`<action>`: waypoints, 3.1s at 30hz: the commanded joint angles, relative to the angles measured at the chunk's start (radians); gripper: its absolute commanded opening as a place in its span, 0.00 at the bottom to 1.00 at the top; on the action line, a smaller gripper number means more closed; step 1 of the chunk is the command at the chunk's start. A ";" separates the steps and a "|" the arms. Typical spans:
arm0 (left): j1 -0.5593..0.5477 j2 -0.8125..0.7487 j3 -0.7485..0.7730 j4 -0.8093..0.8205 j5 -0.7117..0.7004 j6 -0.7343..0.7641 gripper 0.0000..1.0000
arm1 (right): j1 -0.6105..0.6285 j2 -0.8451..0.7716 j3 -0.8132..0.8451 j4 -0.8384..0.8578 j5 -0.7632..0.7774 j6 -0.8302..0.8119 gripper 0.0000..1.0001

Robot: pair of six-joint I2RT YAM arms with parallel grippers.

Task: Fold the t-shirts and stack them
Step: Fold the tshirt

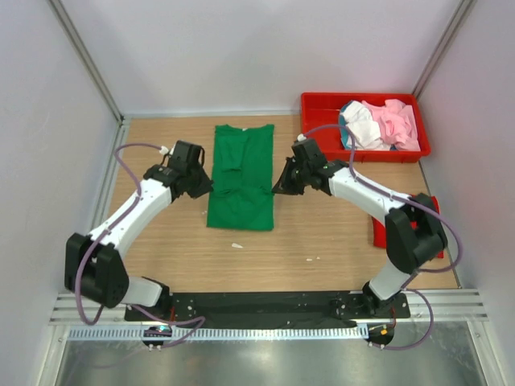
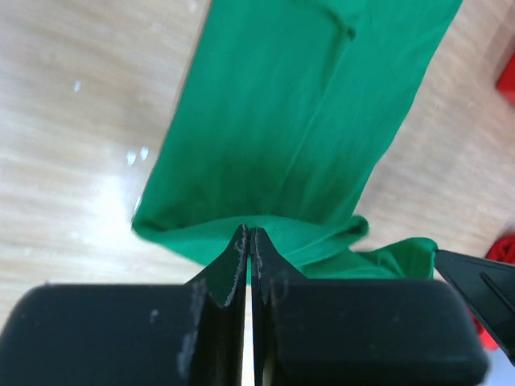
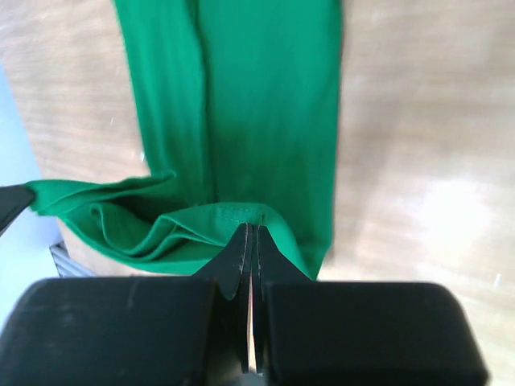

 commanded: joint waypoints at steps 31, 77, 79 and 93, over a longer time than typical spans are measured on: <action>0.139 0.462 0.234 0.154 0.083 0.054 0.00 | -0.170 0.504 0.400 -0.049 -0.182 -0.162 0.01; 0.017 0.024 -0.127 0.318 0.149 0.091 0.43 | 0.019 0.174 0.160 0.109 0.056 -0.206 0.20; 0.016 0.089 -0.099 0.367 0.152 0.095 0.32 | 0.017 0.212 0.196 0.147 0.065 -0.212 0.19; 0.051 0.603 0.163 0.478 0.123 0.115 0.00 | -0.050 0.579 0.406 0.213 0.105 -0.200 0.08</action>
